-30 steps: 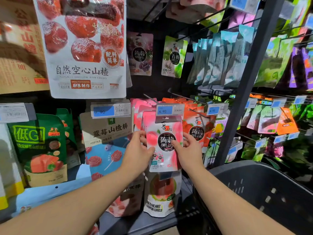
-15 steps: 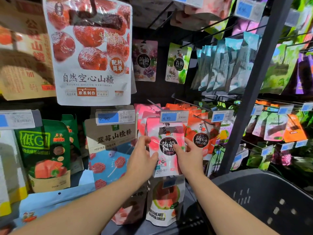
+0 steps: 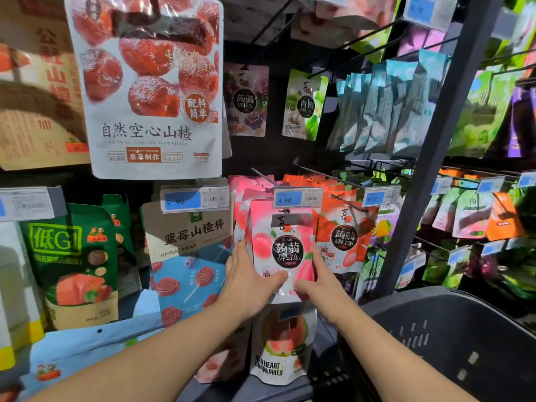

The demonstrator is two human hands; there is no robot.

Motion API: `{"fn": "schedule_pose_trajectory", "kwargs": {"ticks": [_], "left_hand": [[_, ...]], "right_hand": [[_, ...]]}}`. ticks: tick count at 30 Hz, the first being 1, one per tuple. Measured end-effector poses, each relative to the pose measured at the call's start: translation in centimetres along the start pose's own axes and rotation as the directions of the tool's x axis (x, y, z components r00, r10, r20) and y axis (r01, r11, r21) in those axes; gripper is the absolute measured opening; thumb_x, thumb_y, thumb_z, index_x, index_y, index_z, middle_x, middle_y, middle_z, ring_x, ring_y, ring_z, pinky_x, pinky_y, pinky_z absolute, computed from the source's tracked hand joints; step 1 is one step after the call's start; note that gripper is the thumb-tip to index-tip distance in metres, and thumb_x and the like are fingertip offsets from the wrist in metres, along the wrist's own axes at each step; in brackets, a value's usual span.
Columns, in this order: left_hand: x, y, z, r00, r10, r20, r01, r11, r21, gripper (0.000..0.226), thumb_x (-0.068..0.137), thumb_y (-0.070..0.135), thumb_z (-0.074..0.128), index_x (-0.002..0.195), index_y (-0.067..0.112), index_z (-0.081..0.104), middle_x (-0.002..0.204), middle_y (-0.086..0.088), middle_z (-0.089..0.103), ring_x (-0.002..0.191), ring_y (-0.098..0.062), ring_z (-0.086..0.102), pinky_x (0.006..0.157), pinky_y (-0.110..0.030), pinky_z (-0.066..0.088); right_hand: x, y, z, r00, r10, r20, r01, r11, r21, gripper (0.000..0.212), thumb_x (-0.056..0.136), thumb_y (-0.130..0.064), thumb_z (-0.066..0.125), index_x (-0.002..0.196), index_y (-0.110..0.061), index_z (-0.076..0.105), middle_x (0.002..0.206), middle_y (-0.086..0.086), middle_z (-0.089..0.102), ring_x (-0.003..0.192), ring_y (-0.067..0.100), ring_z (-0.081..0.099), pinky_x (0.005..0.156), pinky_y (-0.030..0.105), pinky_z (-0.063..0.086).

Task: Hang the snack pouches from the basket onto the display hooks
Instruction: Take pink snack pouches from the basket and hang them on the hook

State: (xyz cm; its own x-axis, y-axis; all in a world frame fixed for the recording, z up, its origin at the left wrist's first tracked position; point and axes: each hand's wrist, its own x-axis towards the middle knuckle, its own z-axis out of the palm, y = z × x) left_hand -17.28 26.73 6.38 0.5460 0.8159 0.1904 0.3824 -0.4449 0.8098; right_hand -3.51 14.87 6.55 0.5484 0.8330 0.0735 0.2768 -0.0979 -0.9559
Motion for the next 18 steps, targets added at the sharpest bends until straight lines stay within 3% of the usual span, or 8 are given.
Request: {"fn": "schedule_pose_trajectory", "kwargs": {"ticks": [1, 2, 3, 5, 9, 13, 18], "left_hand": [[0.1, -0.1, 0.0, 1.000, -0.004, 0.007, 0.004, 1.000, 0.010, 0.119, 0.060, 0.070, 0.068, 0.157, 0.029, 0.012, 0.161, 0.001, 0.028, 0.149, -0.022, 0.023, 0.119, -0.049, 0.031], [0.3, -0.2, 0.0, 1.000, -0.002, 0.013, 0.002, 1.000, 0.017, 0.117, 0.060, 0.069, 0.068, 0.155, 0.028, 0.015, 0.159, 0.001, 0.032, 0.147, -0.023, 0.027, 0.117, -0.049, 0.033], [0.5, -0.3, 0.1, 1.000, 0.005, 0.019, -0.005, 1.000, 0.018, 0.112, 0.061, 0.069, 0.069, 0.152, 0.029, 0.019, 0.155, 0.000, 0.037, 0.143, -0.024, 0.034, 0.114, -0.049, 0.037], [1.0, -0.7, 0.3, 1.000, 0.018, 0.022, -0.018, 1.000, 0.004, 0.101, 0.062, 0.067, 0.070, 0.145, 0.032, 0.024, 0.147, 0.003, 0.046, 0.134, -0.023, 0.047, 0.109, -0.049, 0.044], [2.0, -1.4, 0.7, 0.999, 0.047, 0.007, -0.047, 0.999, -0.001, 0.092, 0.066, 0.060, 0.069, 0.142, 0.032, 0.026, 0.141, 0.003, 0.050, 0.126, -0.022, 0.053, 0.103, -0.049, 0.047], [3.2, -1.7, 1.0, 0.999, 0.049, -0.010, -0.049, 0.999, -0.017, 0.087, 0.066, 0.056, 0.066, 0.141, 0.030, 0.029, 0.138, 0.002, 0.053, 0.122, -0.024, 0.055, 0.100, -0.050, 0.049], [3.8, -1.9, 1.3, 0.998, 0.051, -0.032, -0.052, 0.998, -0.032, 0.093, 0.065, 0.057, 0.061, 0.146, 0.030, 0.025, 0.141, -0.001, 0.050, 0.123, -0.028, 0.054, 0.097, -0.051, 0.051]], "right_hand": [[0.1, 0.0, 0.2, 1.000, -0.009, -0.002, 0.009, 1.000, -0.007, 0.108, 0.082, 0.003, 0.057, 0.158, -0.053, 0.004, 0.132, 0.014, 0.057, 0.074, 0.017, 0.052, 0.069, 0.024, 0.056], [0.3, 0.1, 0.3, 1.000, -0.021, -0.001, 0.021, 1.000, -0.022, 0.108, 0.082, 0.003, 0.056, 0.157, -0.055, 0.005, 0.121, -0.005, 0.029, 0.073, 0.018, 0.052, 0.071, 0.025, 0.057], [0.6, 0.3, 0.5, 0.999, -0.034, -0.003, 0.034, 0.999, -0.024, 0.108, 0.082, 0.002, 0.055, 0.156, -0.057, 0.004, 0.099, -0.009, 0.035, 0.072, 0.019, 0.051, 0.071, 0.027, 0.057], [1.3, 0.7, 1.1, 1.000, -0.024, -0.017, 0.024, 0.999, -0.041, 0.107, 0.082, 0.000, 0.054, 0.156, -0.058, 0.002, 0.078, 0.005, 0.047, 0.067, 0.017, 0.051, 0.069, 0.031, 0.055], [2.4, 1.2, 2.0, 0.999, -0.013, -0.046, 0.012, 1.000, -0.027, 0.106, 0.085, 0.004, 0.053, 0.157, -0.054, 0.002, 0.072, 0.001, 0.042, 0.062, 0.012, 0.047, 0.063, 0.028, 0.050], [3.9, 1.5, 2.6, 0.996, -0.051, -0.077, 0.046, 0.997, -0.063, 0.097, 0.087, 0.001, 0.053, 0.156, -0.049, 0.009, 0.080, -0.018, 0.047, 0.067, 0.001, 0.049, 0.060, 0.018, 0.047], [5.2, 1.5, 3.3, 0.990, -0.032, -0.138, 0.014, 0.992, -0.128, 0.060, 0.089, 0.001, 0.051, 0.141, -0.024, 0.037, 0.081, -0.005, 0.050, 0.063, 0.005, 0.049, 0.052, 0.012, 0.042]]}}
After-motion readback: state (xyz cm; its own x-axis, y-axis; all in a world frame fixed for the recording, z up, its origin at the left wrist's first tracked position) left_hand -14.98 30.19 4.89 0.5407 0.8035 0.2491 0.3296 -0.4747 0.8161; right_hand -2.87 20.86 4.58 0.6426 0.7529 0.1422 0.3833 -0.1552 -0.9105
